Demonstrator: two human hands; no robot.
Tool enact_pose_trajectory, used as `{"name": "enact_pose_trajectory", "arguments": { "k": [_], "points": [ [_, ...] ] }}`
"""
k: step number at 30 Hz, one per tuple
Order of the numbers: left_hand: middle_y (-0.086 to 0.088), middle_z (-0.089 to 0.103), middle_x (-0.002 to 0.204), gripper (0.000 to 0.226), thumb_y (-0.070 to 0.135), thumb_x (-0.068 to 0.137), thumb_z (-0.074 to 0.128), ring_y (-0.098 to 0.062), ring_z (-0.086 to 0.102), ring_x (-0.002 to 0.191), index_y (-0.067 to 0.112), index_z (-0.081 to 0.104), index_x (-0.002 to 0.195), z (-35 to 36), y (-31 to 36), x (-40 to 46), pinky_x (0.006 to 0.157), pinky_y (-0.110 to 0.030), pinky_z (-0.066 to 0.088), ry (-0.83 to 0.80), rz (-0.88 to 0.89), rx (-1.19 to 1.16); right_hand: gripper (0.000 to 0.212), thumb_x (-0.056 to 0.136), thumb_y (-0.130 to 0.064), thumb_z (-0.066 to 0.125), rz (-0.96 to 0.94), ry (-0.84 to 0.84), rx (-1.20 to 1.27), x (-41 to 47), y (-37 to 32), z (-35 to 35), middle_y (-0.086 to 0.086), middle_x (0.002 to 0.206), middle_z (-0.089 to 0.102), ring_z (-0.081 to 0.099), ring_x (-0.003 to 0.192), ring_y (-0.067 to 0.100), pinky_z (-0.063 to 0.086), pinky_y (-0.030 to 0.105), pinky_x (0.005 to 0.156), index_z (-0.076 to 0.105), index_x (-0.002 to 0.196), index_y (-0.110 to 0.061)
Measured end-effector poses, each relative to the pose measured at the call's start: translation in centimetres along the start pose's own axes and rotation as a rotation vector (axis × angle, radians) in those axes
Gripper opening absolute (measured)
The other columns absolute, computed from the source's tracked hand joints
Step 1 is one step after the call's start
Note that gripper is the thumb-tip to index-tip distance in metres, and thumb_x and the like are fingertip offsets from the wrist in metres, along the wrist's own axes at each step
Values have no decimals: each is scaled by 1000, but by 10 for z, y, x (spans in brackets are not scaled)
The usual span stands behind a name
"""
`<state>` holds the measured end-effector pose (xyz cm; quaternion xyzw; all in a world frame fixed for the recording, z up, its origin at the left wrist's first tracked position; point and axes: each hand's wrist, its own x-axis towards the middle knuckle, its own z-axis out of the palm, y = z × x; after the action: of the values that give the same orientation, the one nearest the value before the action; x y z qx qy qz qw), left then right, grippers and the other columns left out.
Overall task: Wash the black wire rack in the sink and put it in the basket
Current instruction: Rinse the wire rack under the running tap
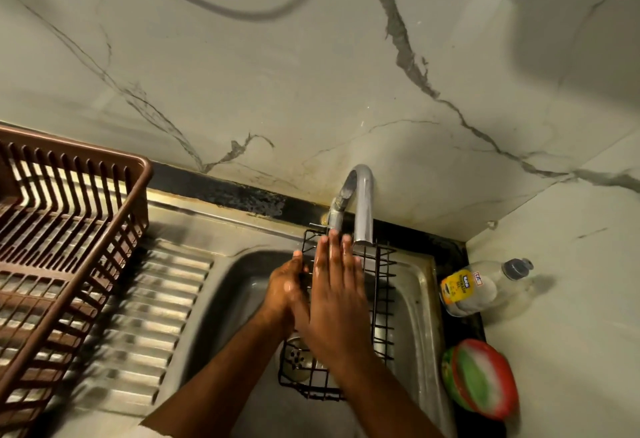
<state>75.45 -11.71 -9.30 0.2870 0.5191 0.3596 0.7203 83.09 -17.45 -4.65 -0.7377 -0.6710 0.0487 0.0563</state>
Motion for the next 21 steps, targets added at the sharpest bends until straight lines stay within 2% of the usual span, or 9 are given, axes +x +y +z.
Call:
{"name": "enact_pose_trajectory", "arguments": {
  "k": [3,6,8,9,11,12,15,17,21],
  "points": [
    [-28,72,96,57,53,106,36,-33,60,70,13,75,96,2,0,-4,62,-39,48,-8,19,33,88,91,-75,2,100,-27,35,41,-5,-29,0,163,-32,-14,154,23,-7,47,123,-31,153,-23],
    [-14,77,81,55,47,108,36,-25,68,73,16,74,83,8,9,-12,71,-33,53,8,29,-17,87,90,-74,-3,42,-33,22,40,-13,-38,0,160,-38,-26,149,19,-9,47,121,-30,153,-20],
    [-4,75,71,41,33,108,41,-19,69,78,14,68,83,7,17,-6,76,-25,56,7,19,-36,87,93,-71,-6,-26,11,-15,15,-19,-31,6,165,-25,-24,152,25,2,53,126,-13,159,-14],
    [-5,73,74,38,34,106,46,-21,68,80,12,67,84,6,23,-2,77,-28,55,18,12,-32,87,96,-71,1,-43,13,-13,-3,-21,-23,9,168,-16,-16,155,28,7,52,125,-3,160,-12],
    [-5,65,74,43,53,99,53,-21,61,63,14,66,87,0,27,9,60,-33,47,29,-33,-106,86,99,-70,17,-65,-19,4,-42,-21,-4,11,169,2,2,156,31,13,49,120,15,161,-11],
    [-2,58,68,43,58,98,52,-16,51,52,18,65,87,-3,29,12,49,-29,38,49,-56,-132,86,98,-70,21,-79,-30,-2,-60,-19,4,12,169,9,12,155,32,17,48,118,21,160,-10],
    [7,50,59,39,57,101,48,-9,35,43,23,62,88,-10,27,17,37,-23,25,111,-78,-70,80,99,-65,22,-114,-38,8,-88,-12,17,10,167,19,24,152,29,26,47,113,30,157,-11],
    [7,49,58,39,57,101,49,-8,34,41,23,62,86,-14,27,13,36,-22,24,109,-66,-66,77,100,-64,22,-96,-31,44,-80,-11,13,6,169,14,16,155,26,22,46,115,24,160,-15],
    [3,55,61,44,58,101,47,-10,40,46,18,65,90,-22,25,4,40,-23,29,11,-44,-11,77,101,-67,11,6,59,75,-10,-3,-10,1,169,-15,-8,156,24,7,48,124,-10,161,-22]
  ]
}}
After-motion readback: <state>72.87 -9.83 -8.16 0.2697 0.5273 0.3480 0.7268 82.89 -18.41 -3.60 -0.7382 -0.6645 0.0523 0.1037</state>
